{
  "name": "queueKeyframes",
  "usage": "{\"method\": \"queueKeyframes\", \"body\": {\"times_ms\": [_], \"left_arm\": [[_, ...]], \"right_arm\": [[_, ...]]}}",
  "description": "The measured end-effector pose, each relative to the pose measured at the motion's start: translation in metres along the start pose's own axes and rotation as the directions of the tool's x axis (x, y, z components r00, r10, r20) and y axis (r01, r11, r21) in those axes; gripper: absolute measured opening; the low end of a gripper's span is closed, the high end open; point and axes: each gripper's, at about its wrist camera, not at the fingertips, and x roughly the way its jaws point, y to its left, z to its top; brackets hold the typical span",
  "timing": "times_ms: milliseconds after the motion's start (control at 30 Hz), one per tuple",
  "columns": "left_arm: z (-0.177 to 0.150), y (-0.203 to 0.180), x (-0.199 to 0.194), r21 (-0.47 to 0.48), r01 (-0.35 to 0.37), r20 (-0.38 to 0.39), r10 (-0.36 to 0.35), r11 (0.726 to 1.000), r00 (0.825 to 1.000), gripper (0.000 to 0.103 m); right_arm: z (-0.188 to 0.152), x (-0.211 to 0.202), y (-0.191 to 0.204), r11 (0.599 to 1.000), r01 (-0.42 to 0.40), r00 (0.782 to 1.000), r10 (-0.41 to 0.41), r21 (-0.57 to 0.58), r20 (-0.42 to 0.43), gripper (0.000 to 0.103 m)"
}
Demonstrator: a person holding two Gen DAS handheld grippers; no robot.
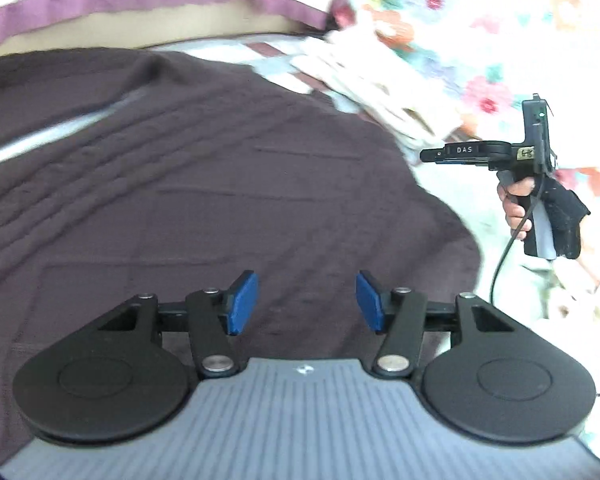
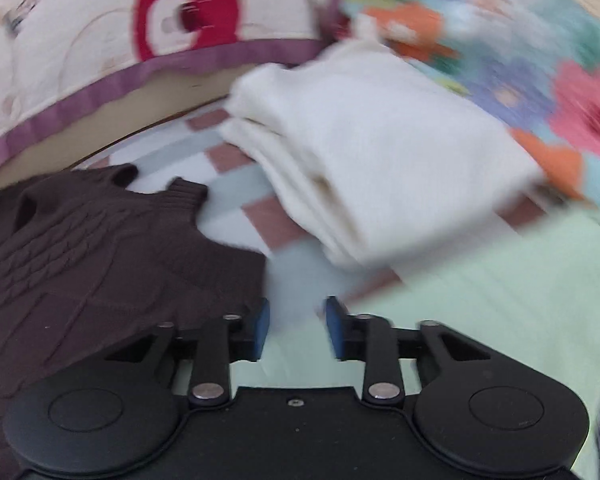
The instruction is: Fold clothes
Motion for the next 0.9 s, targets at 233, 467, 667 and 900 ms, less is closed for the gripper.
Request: {"method": "queueKeyframes", "body": {"times_ms": [233, 467, 667, 900], "left_arm": [[-0.004, -0.002, -0.001, 0.026, -0.068, -0.055, 0.07, 0.997, 0.996, 0.057], [-0.002, 0.006, -0.013, -0.027, -0.071, -0.011, 0.07, 0.997, 0.997, 0.057], [-0.01, 0.0, -0.028, -0.007, -0.098, 0.017, 0.098, 0.995, 0.995, 0.056], [-0.02, 0.0, -0.045, 0.015, -0.129, 0.044, 0.128, 0.992, 0.991, 0.048]], "right_arm": [[-0.049, -0.069, 0.004, 0.936, -0.35, 0.934, 0.347, -0.021, -0.089, 0.055], [-0.108, -0.057, 0.025, 0.833, -0.494, 0.818, 0.542, 0.249, -0.193, 0.056], [-0.143, -0.041, 0.07, 0.83, -0.49, 0.796, 0.55, 0.265, -0.253, 0.056], [-0.164, -0.019, 0.121, 0.773, -0.575, 0.692, 0.635, 0.268, -0.344, 0.058]]}}
